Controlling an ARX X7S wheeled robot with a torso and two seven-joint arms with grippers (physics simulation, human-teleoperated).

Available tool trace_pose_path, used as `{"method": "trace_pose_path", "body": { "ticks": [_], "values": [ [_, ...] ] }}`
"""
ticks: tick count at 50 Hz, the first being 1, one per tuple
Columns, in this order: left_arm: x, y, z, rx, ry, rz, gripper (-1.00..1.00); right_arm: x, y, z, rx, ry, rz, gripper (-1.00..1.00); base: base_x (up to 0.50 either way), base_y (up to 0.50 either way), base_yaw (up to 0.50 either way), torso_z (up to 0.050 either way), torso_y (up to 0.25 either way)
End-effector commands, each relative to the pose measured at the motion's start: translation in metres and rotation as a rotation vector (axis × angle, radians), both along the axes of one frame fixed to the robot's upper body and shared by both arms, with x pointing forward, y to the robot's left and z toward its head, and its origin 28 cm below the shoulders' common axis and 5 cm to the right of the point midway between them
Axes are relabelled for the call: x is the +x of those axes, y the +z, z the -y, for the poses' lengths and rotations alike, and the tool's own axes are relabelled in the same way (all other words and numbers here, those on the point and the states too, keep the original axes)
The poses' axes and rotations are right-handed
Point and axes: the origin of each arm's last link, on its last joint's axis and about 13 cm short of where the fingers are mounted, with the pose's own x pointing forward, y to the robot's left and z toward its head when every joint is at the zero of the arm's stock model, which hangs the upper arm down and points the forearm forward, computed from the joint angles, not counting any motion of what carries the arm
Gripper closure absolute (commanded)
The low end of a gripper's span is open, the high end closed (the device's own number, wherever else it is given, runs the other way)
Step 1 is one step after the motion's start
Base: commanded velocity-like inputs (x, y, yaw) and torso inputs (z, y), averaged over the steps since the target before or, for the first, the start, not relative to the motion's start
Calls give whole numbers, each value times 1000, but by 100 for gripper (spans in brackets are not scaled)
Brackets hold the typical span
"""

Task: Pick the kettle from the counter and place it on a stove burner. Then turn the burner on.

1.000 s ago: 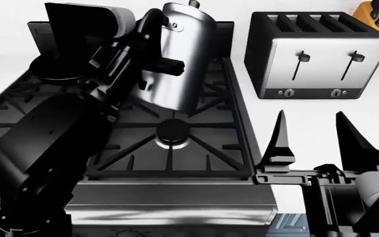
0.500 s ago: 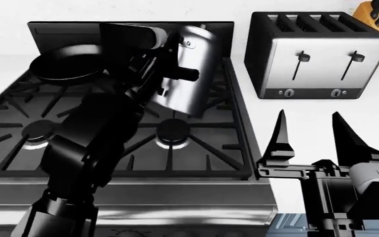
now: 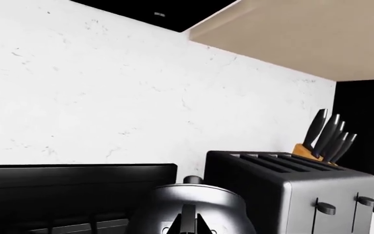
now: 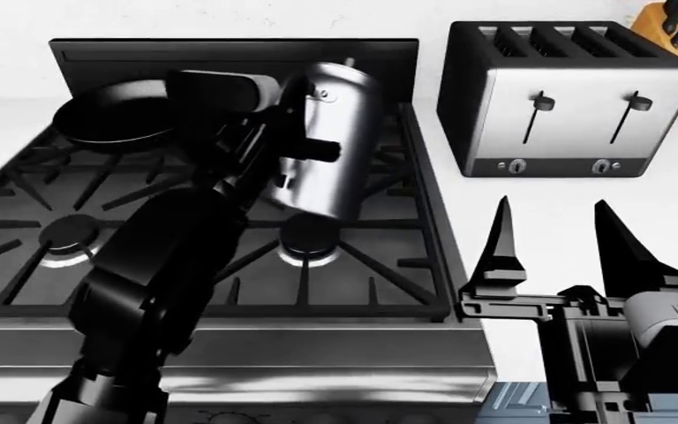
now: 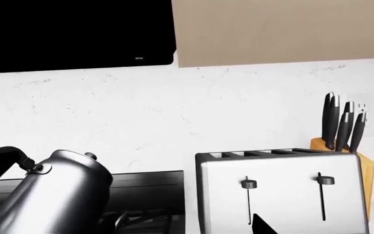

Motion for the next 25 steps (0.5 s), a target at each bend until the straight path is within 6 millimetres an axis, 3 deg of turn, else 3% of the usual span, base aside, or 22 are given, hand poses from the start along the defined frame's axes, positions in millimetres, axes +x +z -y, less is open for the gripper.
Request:
{"method": "trace_pose_path", "body": {
  "ticks": [1,25],
  "values": [
    [-5,-20,-4,9,6,-55,100,0,0,-1,-2,1,1,-100,0,0,0,0,0],
    [-43,-41,-15,0,-12,-81,100,-1,0,-2,-2,2,2,-100,0,0,0,0,0]
  ]
}}
